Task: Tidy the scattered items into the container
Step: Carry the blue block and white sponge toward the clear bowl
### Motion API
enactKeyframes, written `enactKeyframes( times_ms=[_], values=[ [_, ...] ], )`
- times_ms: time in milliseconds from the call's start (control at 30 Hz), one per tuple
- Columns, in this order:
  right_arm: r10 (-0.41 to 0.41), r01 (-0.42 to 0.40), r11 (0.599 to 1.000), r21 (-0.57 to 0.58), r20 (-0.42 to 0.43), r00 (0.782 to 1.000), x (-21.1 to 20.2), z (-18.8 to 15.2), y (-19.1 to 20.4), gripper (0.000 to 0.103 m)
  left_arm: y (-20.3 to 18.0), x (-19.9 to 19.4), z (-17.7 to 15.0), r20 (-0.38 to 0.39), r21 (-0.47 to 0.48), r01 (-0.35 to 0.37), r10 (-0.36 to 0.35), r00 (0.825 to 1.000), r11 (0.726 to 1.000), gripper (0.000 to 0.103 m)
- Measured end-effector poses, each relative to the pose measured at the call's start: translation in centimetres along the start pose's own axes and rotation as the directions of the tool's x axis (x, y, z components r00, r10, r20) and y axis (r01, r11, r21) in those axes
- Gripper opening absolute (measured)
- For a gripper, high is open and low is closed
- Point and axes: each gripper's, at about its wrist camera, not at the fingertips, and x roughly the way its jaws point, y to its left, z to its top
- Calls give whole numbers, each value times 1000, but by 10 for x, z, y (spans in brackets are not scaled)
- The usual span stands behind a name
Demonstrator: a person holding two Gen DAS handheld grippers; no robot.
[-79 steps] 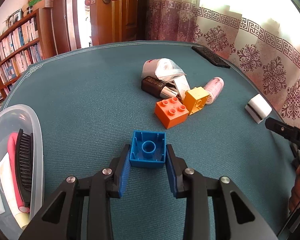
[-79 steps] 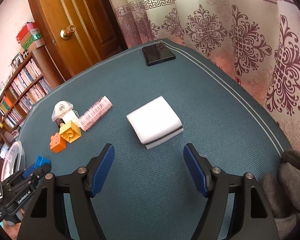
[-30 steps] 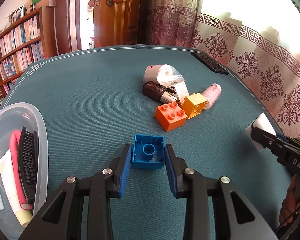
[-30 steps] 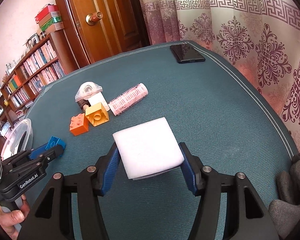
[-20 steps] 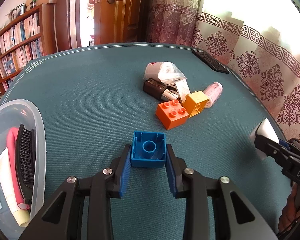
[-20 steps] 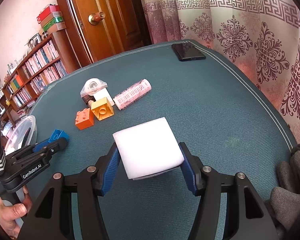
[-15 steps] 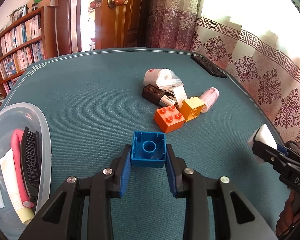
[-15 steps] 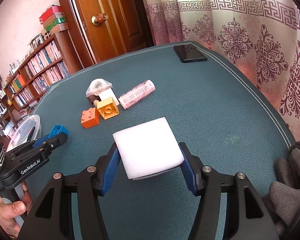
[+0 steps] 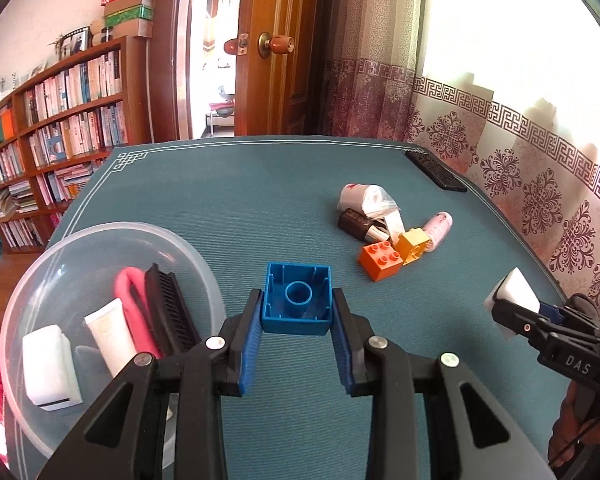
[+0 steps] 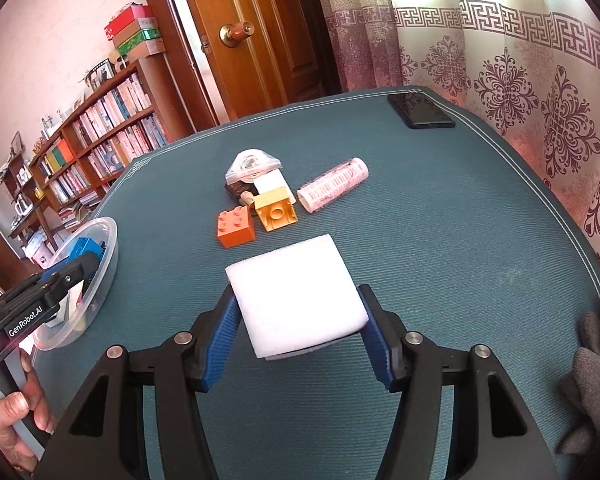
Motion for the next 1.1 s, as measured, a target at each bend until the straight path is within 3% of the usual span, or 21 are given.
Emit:
enactKeyframes(
  times_ms=[467, 967, 1000, 1100],
  values=[
    [61, -63, 996, -65, -21, 998, 10, -5, 48, 61, 75, -23, -28, -32, -61, -115, 113, 993, 991, 36],
    [105, -109, 987, -120, -41, 994, 16, -7, 84, 61, 95, -17, -45, -85, -102, -117, 108, 990, 988, 36],
    [108, -112, 986, -124, -41, 993, 17, -7, 87, 61, 97, -17, -45, -88, -107, -115, 106, 991, 988, 38],
    [120, -125, 983, -134, -44, 992, 18, -6, 94, 61, 100, -20, -47, -84, -119, -120, 110, 990, 986, 57]
  ],
)
